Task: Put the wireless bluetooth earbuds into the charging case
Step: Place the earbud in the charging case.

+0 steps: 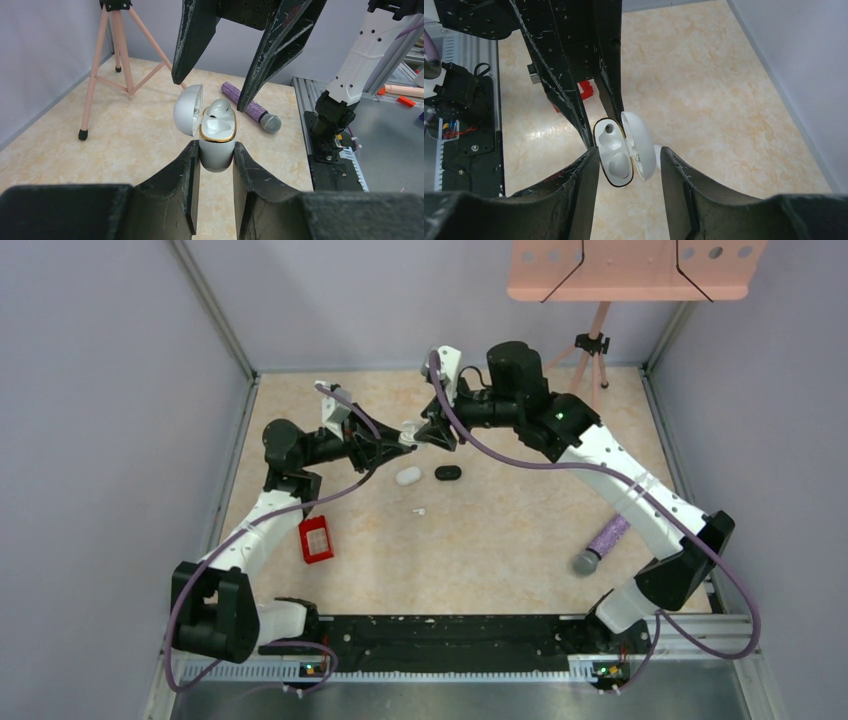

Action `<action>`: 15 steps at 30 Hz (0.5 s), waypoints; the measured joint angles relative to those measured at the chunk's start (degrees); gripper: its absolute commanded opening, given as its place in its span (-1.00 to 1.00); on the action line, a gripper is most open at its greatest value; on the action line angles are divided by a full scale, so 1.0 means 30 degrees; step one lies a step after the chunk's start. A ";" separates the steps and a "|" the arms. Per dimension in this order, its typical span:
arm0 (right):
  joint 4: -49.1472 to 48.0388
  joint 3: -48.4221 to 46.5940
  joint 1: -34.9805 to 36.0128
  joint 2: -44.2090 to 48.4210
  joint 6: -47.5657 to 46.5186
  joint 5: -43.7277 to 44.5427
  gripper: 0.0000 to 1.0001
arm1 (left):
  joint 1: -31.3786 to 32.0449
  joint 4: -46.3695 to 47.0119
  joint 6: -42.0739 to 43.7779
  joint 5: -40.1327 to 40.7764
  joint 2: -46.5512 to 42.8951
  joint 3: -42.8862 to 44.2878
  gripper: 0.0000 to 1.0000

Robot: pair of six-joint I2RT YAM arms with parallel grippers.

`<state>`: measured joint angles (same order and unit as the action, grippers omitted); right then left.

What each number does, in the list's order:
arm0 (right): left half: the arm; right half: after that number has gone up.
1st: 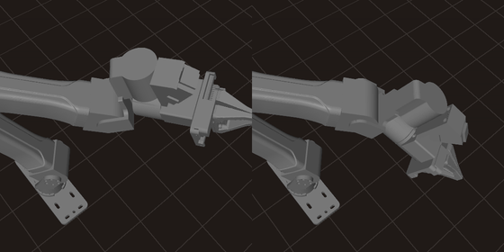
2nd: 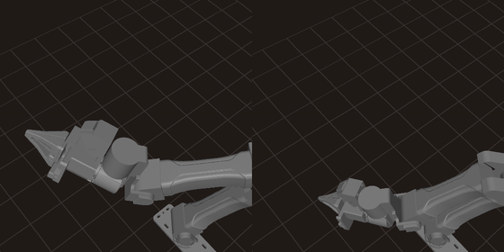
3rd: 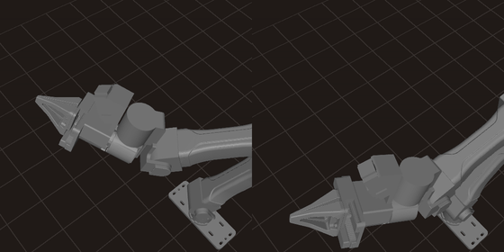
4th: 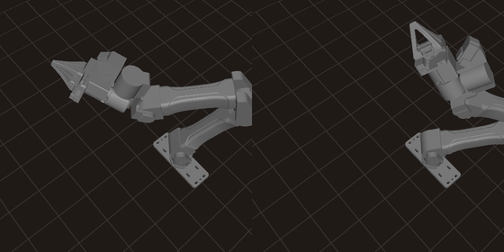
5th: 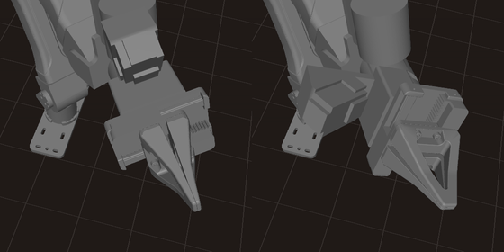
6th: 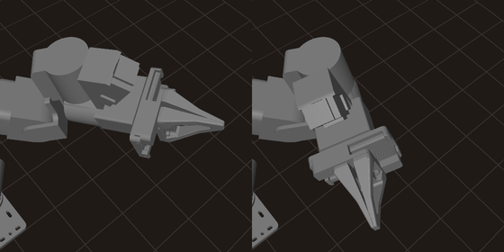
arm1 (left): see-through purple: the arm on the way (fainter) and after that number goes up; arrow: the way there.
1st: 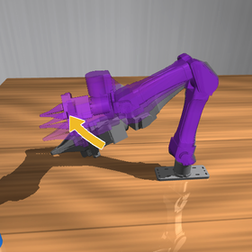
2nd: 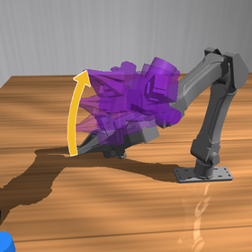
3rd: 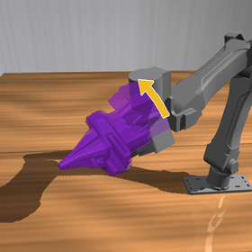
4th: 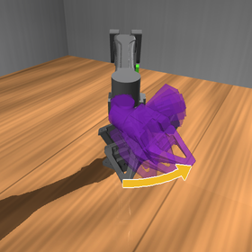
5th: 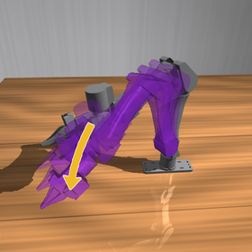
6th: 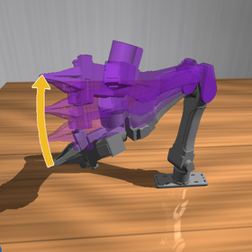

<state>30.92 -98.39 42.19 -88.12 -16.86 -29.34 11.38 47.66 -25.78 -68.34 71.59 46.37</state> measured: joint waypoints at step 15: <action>-0.1246 0.2820 -0.0758 0.1377 0.1872 0.2528 -0.23 | -0.2186 -0.0809 0.0000 0.3322 -0.0124 -0.0714 -1.00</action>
<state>27.18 -89.93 39.92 -83.99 -11.25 -21.76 4.82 45.23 -25.78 -58.37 71.22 44.23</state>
